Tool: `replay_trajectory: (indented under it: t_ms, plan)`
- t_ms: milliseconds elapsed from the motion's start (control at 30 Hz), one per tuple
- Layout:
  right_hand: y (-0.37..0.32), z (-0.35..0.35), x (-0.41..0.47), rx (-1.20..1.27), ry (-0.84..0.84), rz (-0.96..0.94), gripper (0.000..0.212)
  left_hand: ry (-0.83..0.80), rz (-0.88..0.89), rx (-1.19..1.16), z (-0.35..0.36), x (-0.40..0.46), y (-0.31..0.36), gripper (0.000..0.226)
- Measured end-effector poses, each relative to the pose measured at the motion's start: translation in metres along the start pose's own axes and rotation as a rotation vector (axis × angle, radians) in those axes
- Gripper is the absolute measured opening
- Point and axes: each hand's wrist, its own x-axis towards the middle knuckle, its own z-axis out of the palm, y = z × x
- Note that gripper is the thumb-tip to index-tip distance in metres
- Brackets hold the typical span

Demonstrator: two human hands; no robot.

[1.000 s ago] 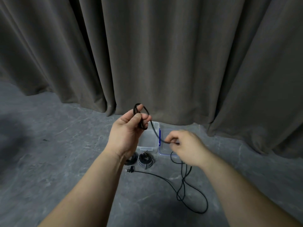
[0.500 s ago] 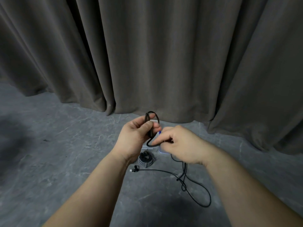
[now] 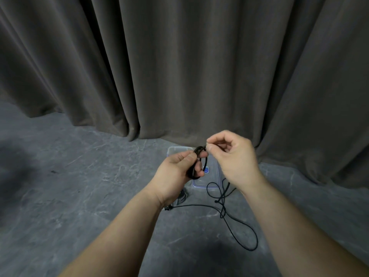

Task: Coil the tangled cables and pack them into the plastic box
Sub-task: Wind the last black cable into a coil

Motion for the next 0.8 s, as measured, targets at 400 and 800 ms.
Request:
replay_trajectory:
  t_ms: [400, 800]
  plan:
    - [0.006, 0.006, -0.005, 0.158, 0.028, 0.051, 0.013, -0.021, 0.007, 0.013, 0.001, -0.002, 0.002, 0.034]
    - [0.015, 0.022, -0.01, 0.089, -0.07, 0.143, 0.023, 0.003, 0.002, -0.134, -0.001, -0.003, 0.008, 0.038]
